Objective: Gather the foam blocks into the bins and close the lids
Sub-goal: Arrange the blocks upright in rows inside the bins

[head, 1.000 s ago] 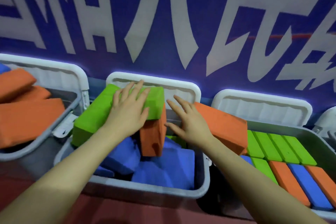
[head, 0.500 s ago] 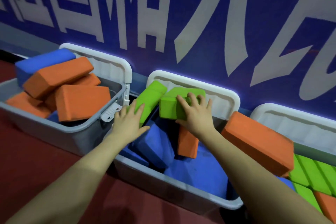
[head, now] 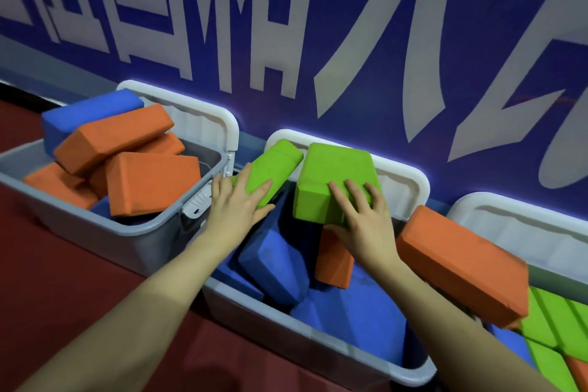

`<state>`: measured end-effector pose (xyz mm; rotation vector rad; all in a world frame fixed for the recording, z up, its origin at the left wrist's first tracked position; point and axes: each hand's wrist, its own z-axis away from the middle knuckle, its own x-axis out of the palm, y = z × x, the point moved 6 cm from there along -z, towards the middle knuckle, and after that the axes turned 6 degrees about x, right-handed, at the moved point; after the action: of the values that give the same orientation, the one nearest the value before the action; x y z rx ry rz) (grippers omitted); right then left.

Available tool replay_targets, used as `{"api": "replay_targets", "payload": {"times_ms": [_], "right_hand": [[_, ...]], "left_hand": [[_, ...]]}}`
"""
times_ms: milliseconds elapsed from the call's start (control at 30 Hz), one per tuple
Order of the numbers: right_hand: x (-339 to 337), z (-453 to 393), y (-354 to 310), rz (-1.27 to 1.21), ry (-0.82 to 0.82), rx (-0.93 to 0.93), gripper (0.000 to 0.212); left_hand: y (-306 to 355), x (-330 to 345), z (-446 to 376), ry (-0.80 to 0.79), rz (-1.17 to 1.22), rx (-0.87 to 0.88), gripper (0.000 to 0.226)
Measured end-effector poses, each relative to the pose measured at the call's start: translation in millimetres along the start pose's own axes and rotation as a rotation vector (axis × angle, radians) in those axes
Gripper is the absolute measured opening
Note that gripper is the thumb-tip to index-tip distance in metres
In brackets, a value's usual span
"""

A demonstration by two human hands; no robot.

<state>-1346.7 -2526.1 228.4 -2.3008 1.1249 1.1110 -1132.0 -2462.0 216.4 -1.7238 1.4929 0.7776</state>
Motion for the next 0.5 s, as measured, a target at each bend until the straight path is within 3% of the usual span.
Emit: {"api": "replay_targets", "payload": {"times_ms": [200,333,500], "right_hand": [[-36.8,13.0,51.6,0.008,0.058,0.038,0.094],[-68.7,31.1,97.7,0.047,0.087,0.123,0.074],[-90.7,81.8,151.4,0.087,0.085,0.277,0.091]], "left_hand": [[28.6,-31.4,-34.6,0.218,-0.12,0.124,0.039],[74.0,-49.1,-66.4,0.331,-0.107,0.265,0.038],[148.0,-67.8,-94.2,0.451,-0.065,0.378,0.035]]}}
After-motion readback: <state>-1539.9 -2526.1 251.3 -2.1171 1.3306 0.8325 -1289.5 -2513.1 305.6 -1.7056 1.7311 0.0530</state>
